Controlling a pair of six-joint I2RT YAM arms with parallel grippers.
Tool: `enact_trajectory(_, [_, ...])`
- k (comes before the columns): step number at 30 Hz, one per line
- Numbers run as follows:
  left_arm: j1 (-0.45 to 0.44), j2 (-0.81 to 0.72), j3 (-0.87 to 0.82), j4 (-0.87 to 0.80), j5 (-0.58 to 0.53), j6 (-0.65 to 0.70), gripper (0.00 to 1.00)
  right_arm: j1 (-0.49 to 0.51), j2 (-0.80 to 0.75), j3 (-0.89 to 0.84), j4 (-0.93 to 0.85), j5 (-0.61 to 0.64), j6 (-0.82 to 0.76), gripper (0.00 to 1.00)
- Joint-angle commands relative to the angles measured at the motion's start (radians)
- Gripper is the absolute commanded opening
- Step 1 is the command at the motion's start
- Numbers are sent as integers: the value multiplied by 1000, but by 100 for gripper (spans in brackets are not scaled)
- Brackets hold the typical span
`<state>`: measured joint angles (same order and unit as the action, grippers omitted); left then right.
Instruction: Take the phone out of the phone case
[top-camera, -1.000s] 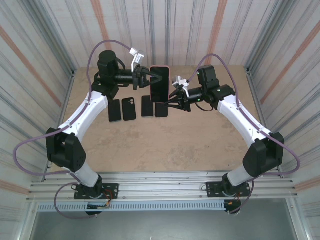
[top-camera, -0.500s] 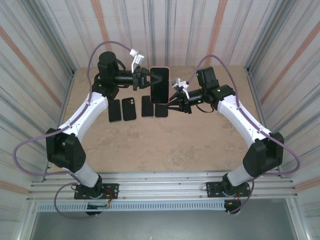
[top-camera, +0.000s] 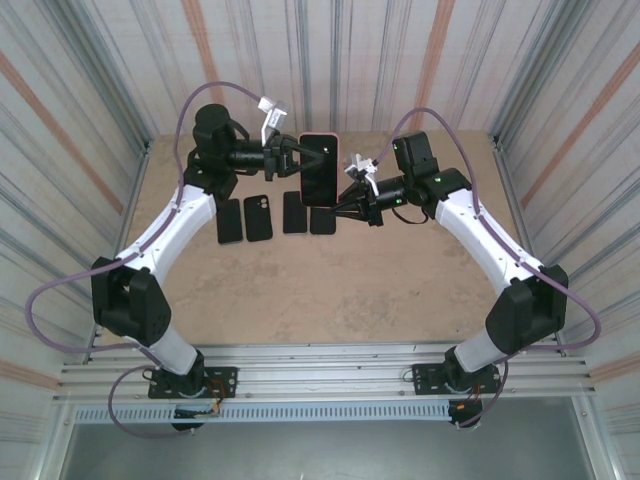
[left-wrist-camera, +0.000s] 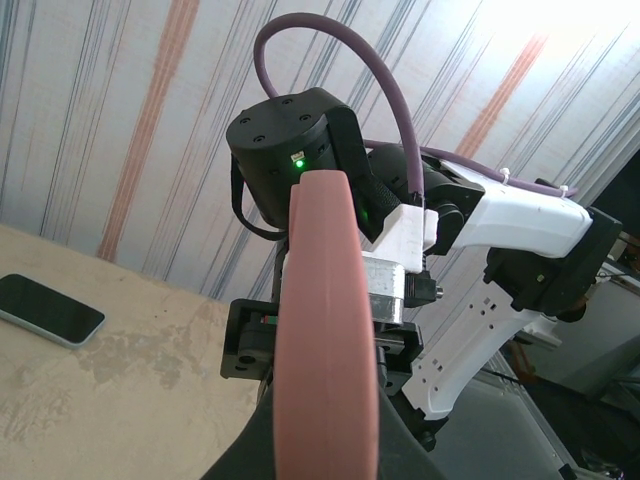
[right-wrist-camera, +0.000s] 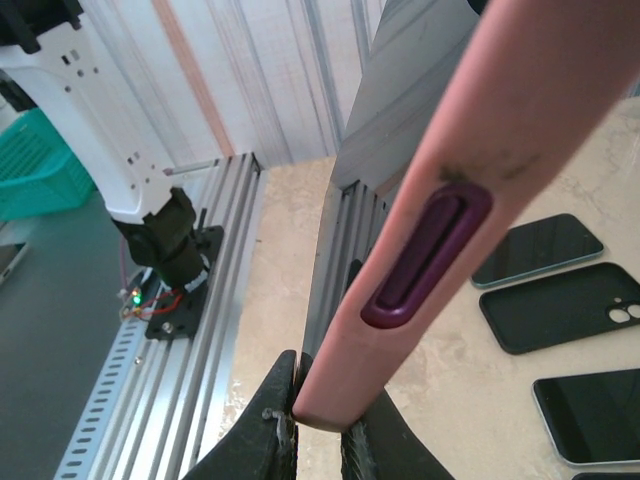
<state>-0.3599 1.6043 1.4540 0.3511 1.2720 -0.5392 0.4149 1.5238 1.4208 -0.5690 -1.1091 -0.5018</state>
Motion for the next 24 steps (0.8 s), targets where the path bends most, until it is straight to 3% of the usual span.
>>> enact_trajectory(1, [6, -54, 1, 38, 24, -51, 0, 7, -11, 44, -9, 68, -57, 9])
enact_trajectory(4, [-2, -56, 2, 59, 59, -91, 0, 18, -28, 44, -12, 159, -116, 9])
enact_trajectory(8, [-20, -72, 3, -2, 85, -48, 0, 28, -53, 41, 4, 241, -168, 7])
enact_trajectory(17, [-28, -63, 3, 29, 96, -84, 0, 35, -85, 24, 116, 318, -154, 5])
enact_trajectory(24, [-46, -41, 15, 46, 113, -104, 0, 42, -85, 56, 58, 387, -253, 4])
